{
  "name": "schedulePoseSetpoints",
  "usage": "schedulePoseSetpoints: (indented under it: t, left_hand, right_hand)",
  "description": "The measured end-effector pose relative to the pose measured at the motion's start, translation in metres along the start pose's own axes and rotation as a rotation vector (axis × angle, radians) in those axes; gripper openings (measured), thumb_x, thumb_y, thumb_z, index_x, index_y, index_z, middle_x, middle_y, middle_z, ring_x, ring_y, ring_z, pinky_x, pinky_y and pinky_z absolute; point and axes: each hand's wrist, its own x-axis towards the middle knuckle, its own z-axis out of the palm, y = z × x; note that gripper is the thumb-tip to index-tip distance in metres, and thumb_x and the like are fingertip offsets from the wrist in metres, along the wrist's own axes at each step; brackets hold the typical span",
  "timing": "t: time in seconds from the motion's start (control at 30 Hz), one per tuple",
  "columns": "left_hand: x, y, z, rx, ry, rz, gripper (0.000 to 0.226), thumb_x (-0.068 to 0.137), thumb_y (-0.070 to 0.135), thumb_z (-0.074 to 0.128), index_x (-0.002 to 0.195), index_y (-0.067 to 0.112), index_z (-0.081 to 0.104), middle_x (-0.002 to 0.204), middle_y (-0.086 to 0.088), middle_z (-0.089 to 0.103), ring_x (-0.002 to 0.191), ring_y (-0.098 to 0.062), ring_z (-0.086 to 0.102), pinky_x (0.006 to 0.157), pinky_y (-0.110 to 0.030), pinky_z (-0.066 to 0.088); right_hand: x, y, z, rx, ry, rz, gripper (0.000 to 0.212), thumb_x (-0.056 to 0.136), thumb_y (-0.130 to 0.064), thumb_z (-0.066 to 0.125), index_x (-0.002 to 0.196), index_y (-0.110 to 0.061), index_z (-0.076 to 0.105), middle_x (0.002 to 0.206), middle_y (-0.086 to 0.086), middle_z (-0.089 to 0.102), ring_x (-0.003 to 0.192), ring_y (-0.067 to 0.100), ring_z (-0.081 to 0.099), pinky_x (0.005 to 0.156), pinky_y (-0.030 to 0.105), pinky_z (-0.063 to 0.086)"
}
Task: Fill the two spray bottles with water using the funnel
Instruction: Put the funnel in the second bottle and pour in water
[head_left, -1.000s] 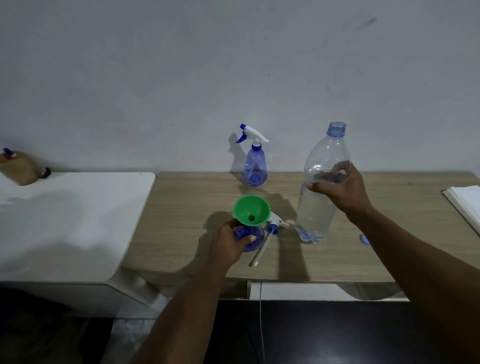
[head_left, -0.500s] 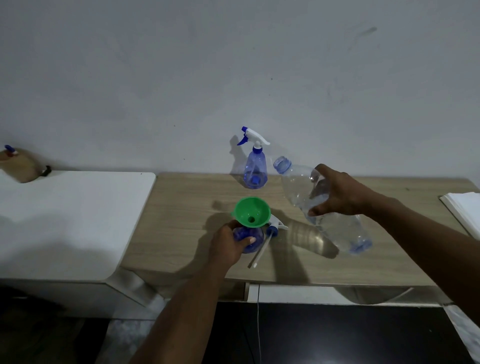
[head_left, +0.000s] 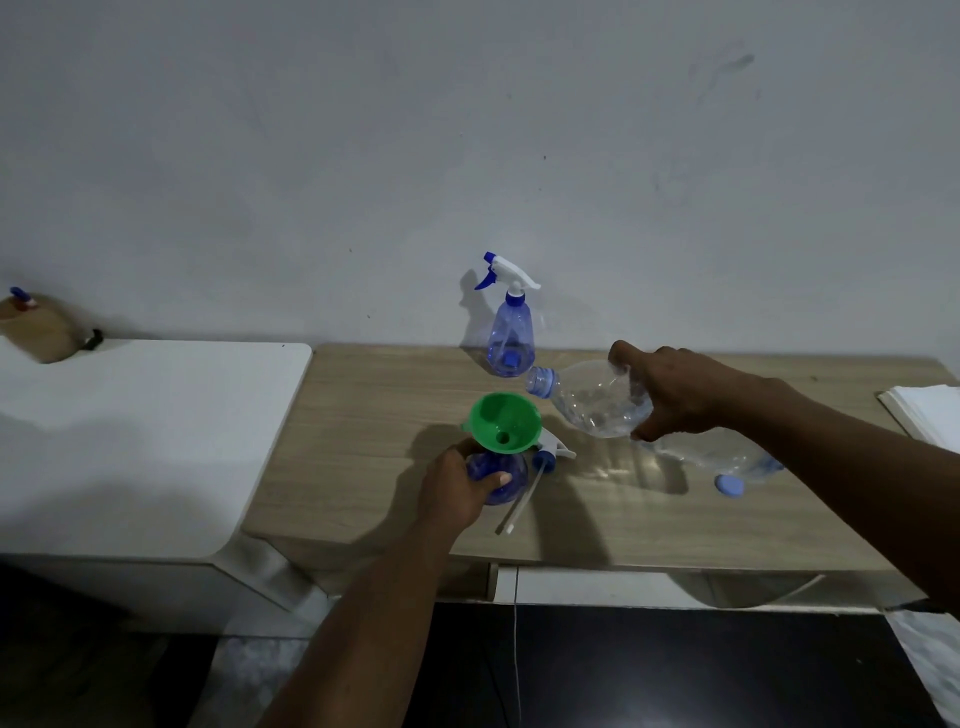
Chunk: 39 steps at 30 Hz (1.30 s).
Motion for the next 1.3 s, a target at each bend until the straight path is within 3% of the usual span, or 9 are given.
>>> schedulePoseSetpoints:
  t: [0.2, 0.27, 0.43, 0.57, 0.8, 0.97, 1.13, 1.3]
  left_hand:
    - [0.0, -0.001, 0.0, -0.004, -0.004, 0.003, 0.069, 0.055, 0.057, 0.084, 0.118, 0.035, 0.065, 0.108, 0.004, 0.075, 0.098, -0.021, 0.071, 0.091, -0.049, 0.059]
    - [0.0, -0.001, -0.001, 0.005, -0.003, 0.002, 0.063, 0.062, 0.047, 0.089, 0.119, 0.032, 0.066, 0.109, 0.004, 0.075, 0.099, -0.02, 0.071, 0.091, -0.048, 0.059]
    - [-0.001, 0.0, -0.001, 0.016, 0.001, 0.004, 0.059, 0.067, 0.039, 0.092, 0.119, 0.03, 0.066, 0.108, 0.003, 0.075, 0.098, -0.021, 0.071, 0.09, -0.047, 0.059]
    - [-0.001, 0.0, 0.0, 0.019, 0.008, 0.02, 0.065, 0.056, 0.056, 0.084, 0.116, 0.036, 0.067, 0.104, 0.005, 0.076, 0.094, -0.02, 0.072, 0.088, -0.046, 0.059]
    - [-0.001, 0.001, -0.001, 0.025, 0.002, 0.029, 0.06, 0.061, 0.049, 0.087, 0.116, 0.038, 0.066, 0.106, 0.007, 0.076, 0.096, -0.019, 0.072, 0.089, -0.048, 0.059]
    - [0.0, -0.001, 0.001, 0.024, 0.016, 0.039, 0.068, 0.054, 0.06, 0.082, 0.116, 0.037, 0.068, 0.106, 0.008, 0.076, 0.096, -0.018, 0.072, 0.088, -0.047, 0.059]
    - [-0.002, 0.004, -0.001, 0.032, 0.037, 0.035, 0.056, 0.068, 0.034, 0.093, 0.119, 0.029, 0.069, 0.106, 0.004, 0.075, 0.096, -0.022, 0.071, 0.089, -0.042, 0.058]
    - [-0.002, 0.004, 0.0, 0.024, 0.039, 0.013, 0.055, 0.07, 0.03, 0.093, 0.119, 0.027, 0.068, 0.105, 0.005, 0.074, 0.098, -0.021, 0.07, 0.089, -0.039, 0.057]
  right_hand:
    - [0.004, 0.001, 0.003, -0.094, -0.034, 0.016, 0.078, 0.066, -0.037, 0.084, 0.12, -0.025, 0.03, 0.098, 0.0, 0.068, 0.083, 0.026, 0.058, 0.065, 0.035, 0.047]
    - [0.004, 0.001, 0.004, -0.115, -0.03, 0.02, 0.078, 0.066, -0.039, 0.084, 0.121, -0.024, 0.03, 0.098, 0.002, 0.068, 0.083, 0.027, 0.057, 0.064, 0.034, 0.044]
    - [0.006, 0.0, 0.008, -0.152, -0.032, 0.036, 0.081, 0.065, -0.04, 0.083, 0.123, -0.027, 0.029, 0.1, 0.004, 0.066, 0.082, 0.029, 0.06, 0.067, 0.037, 0.05]
    - [0.007, -0.003, 0.008, -0.198, -0.054, 0.044, 0.083, 0.068, -0.04, 0.083, 0.128, -0.025, 0.027, 0.095, 0.001, 0.06, 0.08, 0.028, 0.057, 0.065, 0.036, 0.047]
    - [0.006, -0.003, 0.006, -0.242, -0.064, 0.05, 0.081, 0.069, -0.039, 0.082, 0.128, -0.026, 0.027, 0.094, 0.003, 0.061, 0.077, 0.027, 0.057, 0.065, 0.037, 0.05]
    - [0.008, -0.007, 0.005, -0.262, -0.065, 0.056, 0.082, 0.071, -0.037, 0.081, 0.131, -0.024, 0.027, 0.078, -0.005, 0.044, 0.074, 0.026, 0.053, 0.061, 0.033, 0.042]
    - [0.009, -0.008, 0.007, -0.275, -0.058, 0.047, 0.08, 0.071, -0.036, 0.08, 0.13, -0.023, 0.027, 0.073, -0.008, 0.039, 0.071, 0.025, 0.05, 0.06, 0.032, 0.039]
    - [0.011, -0.009, 0.007, -0.31, -0.057, 0.033, 0.079, 0.071, -0.038, 0.08, 0.127, -0.025, 0.026, 0.083, -0.003, 0.047, 0.073, 0.027, 0.051, 0.061, 0.032, 0.038]
